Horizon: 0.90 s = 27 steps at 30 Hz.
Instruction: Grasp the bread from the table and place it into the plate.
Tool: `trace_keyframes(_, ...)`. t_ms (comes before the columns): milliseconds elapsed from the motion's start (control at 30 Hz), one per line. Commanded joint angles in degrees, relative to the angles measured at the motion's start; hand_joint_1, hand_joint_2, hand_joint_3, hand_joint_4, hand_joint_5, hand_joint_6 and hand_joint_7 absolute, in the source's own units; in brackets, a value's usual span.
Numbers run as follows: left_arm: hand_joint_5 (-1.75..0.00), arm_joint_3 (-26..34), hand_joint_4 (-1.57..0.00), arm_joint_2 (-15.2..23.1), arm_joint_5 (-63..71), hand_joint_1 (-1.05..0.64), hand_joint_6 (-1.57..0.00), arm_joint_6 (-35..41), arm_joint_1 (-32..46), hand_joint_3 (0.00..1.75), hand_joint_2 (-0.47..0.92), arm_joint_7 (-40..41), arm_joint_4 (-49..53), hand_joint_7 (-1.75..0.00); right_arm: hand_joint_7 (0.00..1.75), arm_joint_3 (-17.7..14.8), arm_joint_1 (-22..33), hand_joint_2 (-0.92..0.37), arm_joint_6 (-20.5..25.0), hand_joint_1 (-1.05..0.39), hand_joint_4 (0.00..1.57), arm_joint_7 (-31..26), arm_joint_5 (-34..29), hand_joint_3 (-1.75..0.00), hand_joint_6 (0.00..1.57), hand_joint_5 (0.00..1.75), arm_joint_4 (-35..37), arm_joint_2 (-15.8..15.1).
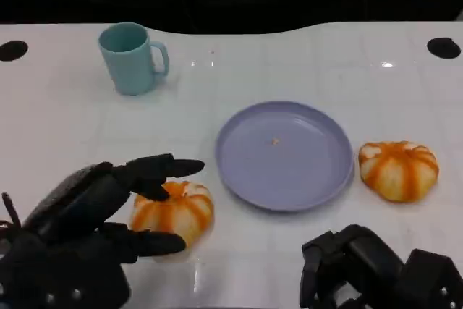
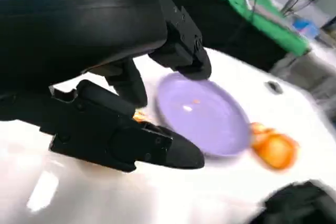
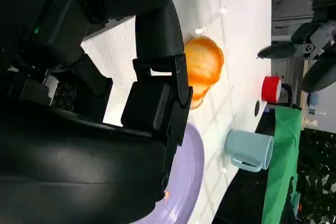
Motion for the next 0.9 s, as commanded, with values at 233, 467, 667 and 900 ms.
trace_keyframes(233,-0.23,-6.32,-0.39,3.47,23.36,-0.67,-0.28,4.12,-3.16,0.01,0.92,1.81,-4.17,0.0,1.06,-0.72,-0.48,-0.12,-1.38,-1.05,1.53,0.21,0.77,-1.37,1.57,1.31,1.02,-0.61)
trace_keyframes(467,-0.11,-11.51,-0.34,2.36,32.33,-0.63,-0.21,7.89,-6.82,0.0,0.84,-0.16,-1.89,0.0,1.07,-0.94,-1.02,-0.11,-1.39,-1.05,1.57,0.65,1.7,-1.36,1.57,1.3,1.69,-0.63)
trace_keyframes(667,-0.09,-14.77,-0.35,1.43,34.69,-0.63,-0.19,9.22,-9.63,0.0,0.82,-0.73,2.99,0.0,1.08,-0.94,-1.18,-0.13,-1.17,-1.05,1.56,0.4,1.27,-1.34,1.57,1.28,1.59,-0.93)
trace_keyframes(900,-0.07,-19.27,-0.34,0.1,36.44,-0.62,-0.18,11.34,-14.16,0.0,0.82,-2.69,11.07,0.0,1.08,-0.9,-0.99,-0.15,-1.84,-1.05,1.56,0.21,1.13,-1.33,1.57,1.28,1.78,-0.83)
